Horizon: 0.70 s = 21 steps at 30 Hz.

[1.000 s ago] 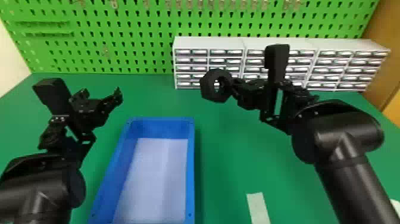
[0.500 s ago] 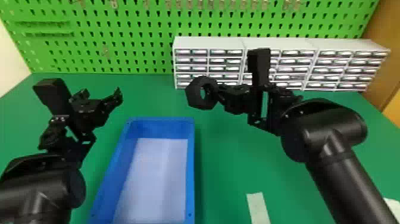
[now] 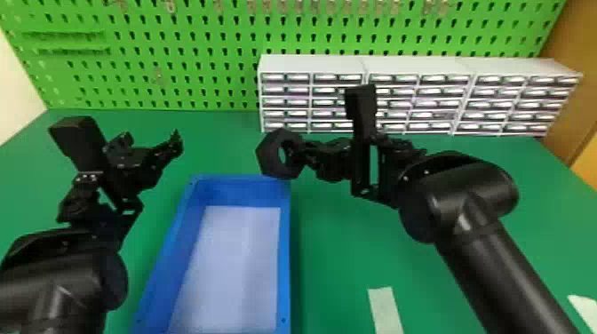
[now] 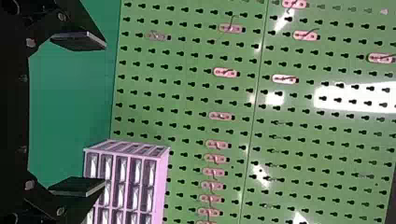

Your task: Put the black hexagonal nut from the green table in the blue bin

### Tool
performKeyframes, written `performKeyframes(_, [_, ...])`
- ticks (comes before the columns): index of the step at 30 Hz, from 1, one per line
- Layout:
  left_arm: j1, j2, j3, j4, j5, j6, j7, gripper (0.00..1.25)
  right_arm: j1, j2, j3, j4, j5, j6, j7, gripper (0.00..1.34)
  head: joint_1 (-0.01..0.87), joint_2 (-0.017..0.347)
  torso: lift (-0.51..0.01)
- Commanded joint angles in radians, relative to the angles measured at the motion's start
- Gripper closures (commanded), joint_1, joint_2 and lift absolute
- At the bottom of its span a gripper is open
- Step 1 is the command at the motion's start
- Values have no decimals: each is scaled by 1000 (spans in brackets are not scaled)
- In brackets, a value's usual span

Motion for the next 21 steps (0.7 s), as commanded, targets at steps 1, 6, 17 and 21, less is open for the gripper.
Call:
performKeyframes(1, [0, -3, 0, 0, 0, 0, 0, 240, -9, 0, 29, 32, -21, 0, 5, 1133, 686, 51, -97])
performKeyframes(6, [0, -3, 1, 0, 0, 0, 0, 242, -25, 0, 66, 70, -32, 6, 26, 1133, 686, 51, -97])
performKeyframes(17, [0, -3, 0, 2, -5, 0, 0, 243, -46, 5, 118, 135, -55, 3, 36, 1133, 686, 51, -97])
performKeyframes(21, [0, -3, -2, 2, -5, 0, 0, 243, -51, 6, 139, 155, -58, 0, 39, 1133, 686, 51, -97])
